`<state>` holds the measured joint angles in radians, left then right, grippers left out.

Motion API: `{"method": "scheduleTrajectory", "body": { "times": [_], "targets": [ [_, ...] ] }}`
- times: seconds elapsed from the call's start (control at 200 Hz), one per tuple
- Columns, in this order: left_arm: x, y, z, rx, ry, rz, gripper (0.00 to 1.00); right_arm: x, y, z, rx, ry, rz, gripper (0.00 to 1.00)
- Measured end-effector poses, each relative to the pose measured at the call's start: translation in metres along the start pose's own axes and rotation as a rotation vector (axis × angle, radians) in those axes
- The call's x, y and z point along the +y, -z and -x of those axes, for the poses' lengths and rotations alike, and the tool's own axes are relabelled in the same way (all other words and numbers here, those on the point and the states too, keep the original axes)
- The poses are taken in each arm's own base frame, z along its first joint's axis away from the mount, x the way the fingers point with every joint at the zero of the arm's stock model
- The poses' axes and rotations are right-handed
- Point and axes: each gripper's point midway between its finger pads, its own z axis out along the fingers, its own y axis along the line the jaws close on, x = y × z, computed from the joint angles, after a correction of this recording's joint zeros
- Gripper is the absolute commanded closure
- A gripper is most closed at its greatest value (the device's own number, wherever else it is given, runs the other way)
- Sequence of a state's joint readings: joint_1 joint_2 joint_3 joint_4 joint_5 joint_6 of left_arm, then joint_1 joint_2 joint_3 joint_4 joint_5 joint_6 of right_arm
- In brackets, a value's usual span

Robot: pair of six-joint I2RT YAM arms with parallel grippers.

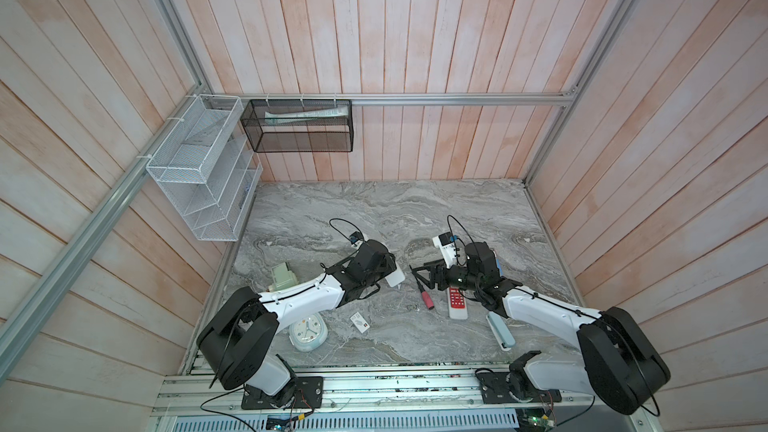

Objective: Unload the batteries from the remote control

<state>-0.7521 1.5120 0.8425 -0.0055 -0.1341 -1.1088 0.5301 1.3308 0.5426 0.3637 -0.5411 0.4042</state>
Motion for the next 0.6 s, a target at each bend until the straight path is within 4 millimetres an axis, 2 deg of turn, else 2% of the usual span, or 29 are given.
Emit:
{"method": "scheduleTrajectory", "body": {
  "times": [0.13, 0.435, 0.6],
  "targets": [
    [-0.006, 0.001, 0.006, -0.006, -0.007, -0.047, 0.46, 0.009, -0.013, 0.003, 0.013, 0.008, 0.037, 0.42],
    [-0.022, 0.004, -0.001, 0.031, -0.028, -0.16, 0.46, 0.018, -0.037, 0.012, 0.025, 0.006, 0.106, 0.51],
    [-0.028, 0.007, -0.001, 0.033, -0.027, -0.203, 0.46, 0.019, -0.043, 0.013, 0.032, 0.001, 0.131, 0.65]
  ]
}}
